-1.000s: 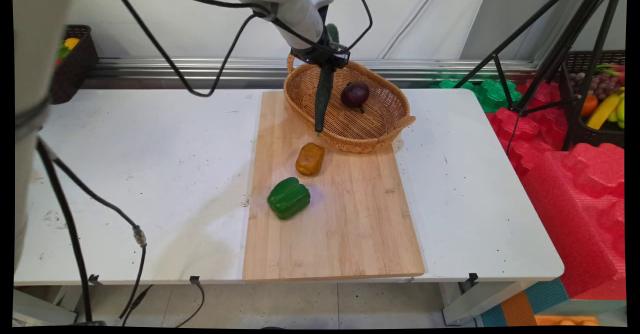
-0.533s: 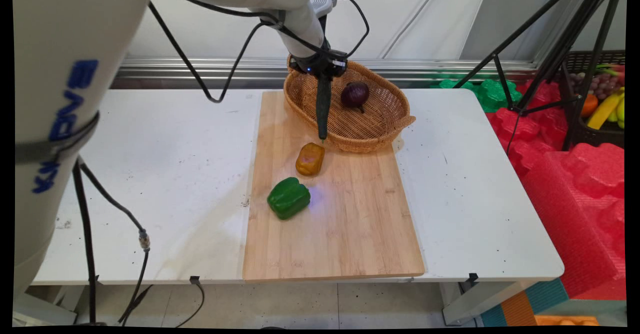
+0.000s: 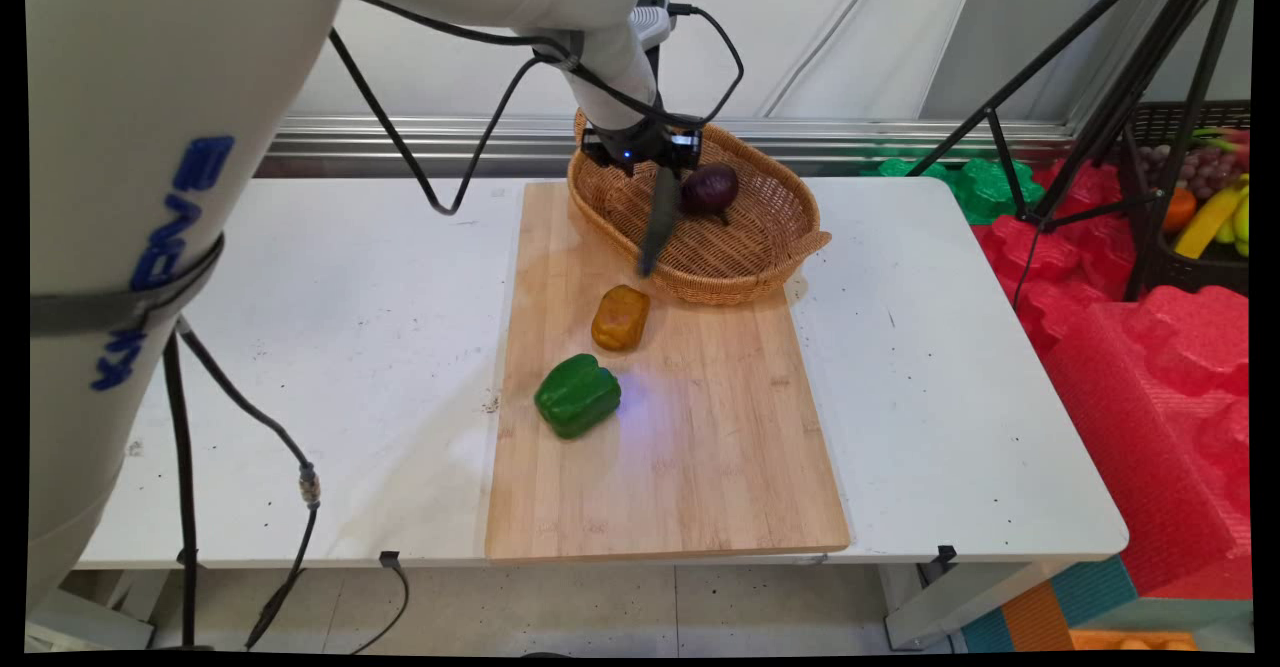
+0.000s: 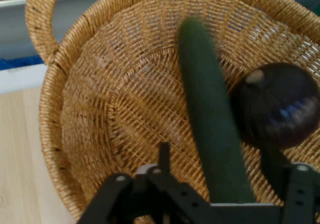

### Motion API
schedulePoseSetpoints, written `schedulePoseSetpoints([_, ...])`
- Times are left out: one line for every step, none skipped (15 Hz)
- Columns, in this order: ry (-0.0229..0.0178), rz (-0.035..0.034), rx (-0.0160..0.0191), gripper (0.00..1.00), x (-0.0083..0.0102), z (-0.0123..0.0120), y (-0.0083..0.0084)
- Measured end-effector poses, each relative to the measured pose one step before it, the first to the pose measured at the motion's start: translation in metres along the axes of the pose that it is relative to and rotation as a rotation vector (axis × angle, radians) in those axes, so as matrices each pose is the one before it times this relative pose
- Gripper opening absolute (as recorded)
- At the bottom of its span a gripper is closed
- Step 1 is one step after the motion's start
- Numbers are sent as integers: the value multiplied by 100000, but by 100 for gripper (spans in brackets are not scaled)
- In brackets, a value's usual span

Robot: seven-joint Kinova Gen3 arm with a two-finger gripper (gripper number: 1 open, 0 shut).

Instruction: Place the picked object in the vegetable basket

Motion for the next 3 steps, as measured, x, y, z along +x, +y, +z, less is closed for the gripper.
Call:
schedulePoseSetpoints([-298, -538, -352, 100, -55, 72, 142])
schedulePoseSetpoints([-164, -309, -353, 100, -31, 58, 150])
schedulePoseSetpoints([-31, -124, -394, 100, 0, 30, 149])
